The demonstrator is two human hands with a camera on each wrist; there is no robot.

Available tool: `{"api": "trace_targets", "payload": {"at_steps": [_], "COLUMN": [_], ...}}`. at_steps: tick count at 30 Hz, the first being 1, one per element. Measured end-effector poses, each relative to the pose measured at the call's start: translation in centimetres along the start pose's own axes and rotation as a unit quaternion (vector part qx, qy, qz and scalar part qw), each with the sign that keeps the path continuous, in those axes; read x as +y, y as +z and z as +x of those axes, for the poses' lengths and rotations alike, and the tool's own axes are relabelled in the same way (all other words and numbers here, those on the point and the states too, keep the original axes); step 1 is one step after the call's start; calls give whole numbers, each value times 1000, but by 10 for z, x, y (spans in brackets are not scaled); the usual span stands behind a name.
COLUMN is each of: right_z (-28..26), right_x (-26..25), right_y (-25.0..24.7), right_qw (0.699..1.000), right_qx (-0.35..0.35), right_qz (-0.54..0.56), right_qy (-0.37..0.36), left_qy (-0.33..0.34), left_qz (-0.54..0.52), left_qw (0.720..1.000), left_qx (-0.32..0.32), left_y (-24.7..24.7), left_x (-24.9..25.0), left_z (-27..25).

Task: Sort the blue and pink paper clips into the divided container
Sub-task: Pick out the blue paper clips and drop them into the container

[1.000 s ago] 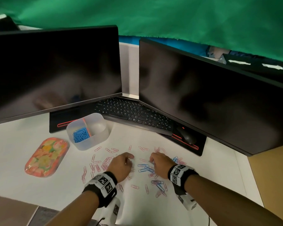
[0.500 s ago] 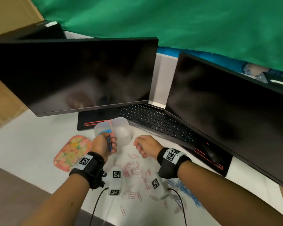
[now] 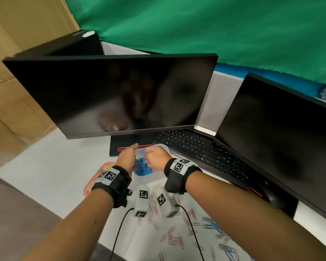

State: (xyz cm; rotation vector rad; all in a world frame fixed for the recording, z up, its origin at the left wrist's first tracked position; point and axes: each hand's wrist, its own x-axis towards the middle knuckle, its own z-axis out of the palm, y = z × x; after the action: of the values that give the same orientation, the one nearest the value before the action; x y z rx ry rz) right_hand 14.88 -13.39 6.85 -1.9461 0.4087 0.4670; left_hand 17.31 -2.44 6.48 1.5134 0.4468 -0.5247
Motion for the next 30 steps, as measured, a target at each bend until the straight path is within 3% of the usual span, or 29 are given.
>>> {"api": "trace_targets", "payload": {"at_steps": [3,6,10,12,14,19,22,24,30], "right_z": [0,-11,-39,-57,-76,-132,-157,-168,-185], "right_x": [1,10,45,71,97,171,210,229,248], "right_y": [0,-11,-43,-62,-76,-99,-97,-90,-60], "right_qw": [1000,998,992,990,990,979,974,974,967], "right_qx": [14,23,72,100,126,192,192,182,142], "right_qz": [-22,32,95,94,61,-20,-64,-91,-199], "right_qy": [-13,-46,-37,-14,9,61,97,101,66], "left_qy": [38,79,177,233,266,305,299,296,318], "left_qz": [47,91,198,289,401,549,615,646,694], "left_qw": [998,993,959,916,857,724,658,625,568], "left_qx": [-3,-17,-103,-151,-187,-283,-316,-324,-307], "left_y": [1,9,32,47,58,89,107,117,134], "left_x": [-1,-2,-17,-30,-44,-89,-114,-131,-169], "left_z": [4,2,-15,-24,-34,-56,-67,-73,-79]}}
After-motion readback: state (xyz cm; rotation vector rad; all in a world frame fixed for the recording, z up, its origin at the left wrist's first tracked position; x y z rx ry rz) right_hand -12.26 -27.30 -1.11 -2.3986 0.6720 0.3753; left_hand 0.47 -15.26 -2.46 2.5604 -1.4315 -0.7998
